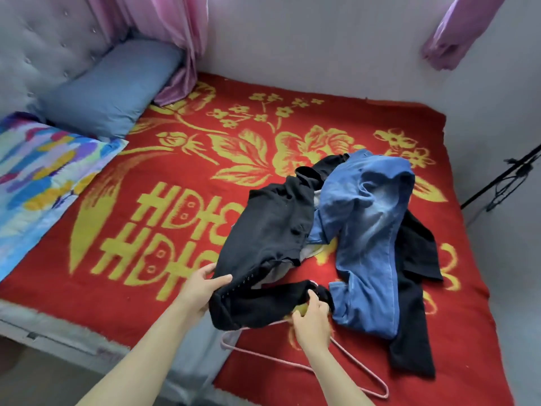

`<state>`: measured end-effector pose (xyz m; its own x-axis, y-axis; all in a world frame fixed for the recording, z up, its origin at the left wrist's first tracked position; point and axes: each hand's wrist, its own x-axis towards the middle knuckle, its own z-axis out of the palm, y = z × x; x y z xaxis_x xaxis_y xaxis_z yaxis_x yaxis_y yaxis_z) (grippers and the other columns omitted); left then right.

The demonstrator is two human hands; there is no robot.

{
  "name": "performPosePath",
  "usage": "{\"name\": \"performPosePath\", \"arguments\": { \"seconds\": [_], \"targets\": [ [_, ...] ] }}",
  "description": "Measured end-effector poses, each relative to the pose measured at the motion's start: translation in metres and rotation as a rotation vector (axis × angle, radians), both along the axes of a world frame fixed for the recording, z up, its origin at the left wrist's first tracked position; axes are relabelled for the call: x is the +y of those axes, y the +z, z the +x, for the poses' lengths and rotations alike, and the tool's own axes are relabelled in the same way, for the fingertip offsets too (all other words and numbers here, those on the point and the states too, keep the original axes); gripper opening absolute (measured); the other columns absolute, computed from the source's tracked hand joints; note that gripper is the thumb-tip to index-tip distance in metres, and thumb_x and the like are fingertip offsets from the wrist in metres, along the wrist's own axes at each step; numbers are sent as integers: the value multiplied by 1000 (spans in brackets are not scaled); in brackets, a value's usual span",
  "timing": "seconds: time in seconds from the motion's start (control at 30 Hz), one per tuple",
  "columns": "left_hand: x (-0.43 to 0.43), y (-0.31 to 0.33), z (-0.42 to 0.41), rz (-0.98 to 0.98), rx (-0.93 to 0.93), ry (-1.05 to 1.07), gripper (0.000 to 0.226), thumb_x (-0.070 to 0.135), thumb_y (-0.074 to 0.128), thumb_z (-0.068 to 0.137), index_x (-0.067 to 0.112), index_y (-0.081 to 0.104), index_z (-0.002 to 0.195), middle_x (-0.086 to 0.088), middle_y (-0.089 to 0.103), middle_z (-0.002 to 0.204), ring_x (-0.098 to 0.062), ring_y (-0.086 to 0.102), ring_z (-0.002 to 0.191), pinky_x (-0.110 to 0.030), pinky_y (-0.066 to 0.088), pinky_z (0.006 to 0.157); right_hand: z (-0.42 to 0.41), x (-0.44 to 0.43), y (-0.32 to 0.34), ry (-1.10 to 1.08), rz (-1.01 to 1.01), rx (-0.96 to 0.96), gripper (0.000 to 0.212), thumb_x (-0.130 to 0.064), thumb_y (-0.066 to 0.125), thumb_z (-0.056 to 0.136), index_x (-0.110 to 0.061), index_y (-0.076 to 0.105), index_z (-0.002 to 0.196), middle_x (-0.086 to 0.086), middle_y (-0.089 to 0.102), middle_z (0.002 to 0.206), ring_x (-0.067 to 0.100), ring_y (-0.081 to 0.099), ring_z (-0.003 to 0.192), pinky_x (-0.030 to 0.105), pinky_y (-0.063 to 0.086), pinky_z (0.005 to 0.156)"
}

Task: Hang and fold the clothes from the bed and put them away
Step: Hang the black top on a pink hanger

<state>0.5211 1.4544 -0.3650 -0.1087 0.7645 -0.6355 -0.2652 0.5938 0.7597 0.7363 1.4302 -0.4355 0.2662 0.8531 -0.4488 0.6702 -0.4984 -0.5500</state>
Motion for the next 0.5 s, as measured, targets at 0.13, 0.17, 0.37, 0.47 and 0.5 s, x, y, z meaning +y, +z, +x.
{"name": "performPosePath", "arguments": {
  "seconds": [0.13,0.17,0.37,0.47,0.5],
  "targets": [
    [-18,40,-32,87,-59,-103,27,-7,57,86,5,62,110,-12,73,91,-22,71,75,-25,55,58,-16,23,-3,132,54,-30,83,-20,62,86,-23,9,150,14,17,149,28,40,128,31,37,98],
    [-21,49,-38,109,-71,-121,27,-8,57,86,5,62,110,-13,73,93,-22,71,76,-25,55,58,-23,26,-5,185,32,-49,87,-22,63,85,-25,6,150,16,14,151,29,35,132,31,35,101],
    [-33,85,-83,213,-96,-175,26,-7,56,85,2,65,108,-14,71,93,-22,70,78,-26,56,63,-66,40,-13,233,44,25,66,-11,57,87,-33,33,144,13,20,150,28,34,133,31,34,100],
    [-35,93,-123,239,-92,-187,26,-5,56,85,3,66,107,-16,71,94,-23,69,78,-27,57,65,-86,54,0,272,146,64,55,14,46,79,-14,62,124,15,39,141,29,39,130,27,31,102],
    [-33,95,-138,243,-79,-158,24,-4,56,85,4,66,106,-14,71,91,-22,69,75,-26,56,63,-91,62,10,259,193,82,53,19,44,77,-6,64,119,17,45,136,29,42,127,26,32,101]
  ]
}}
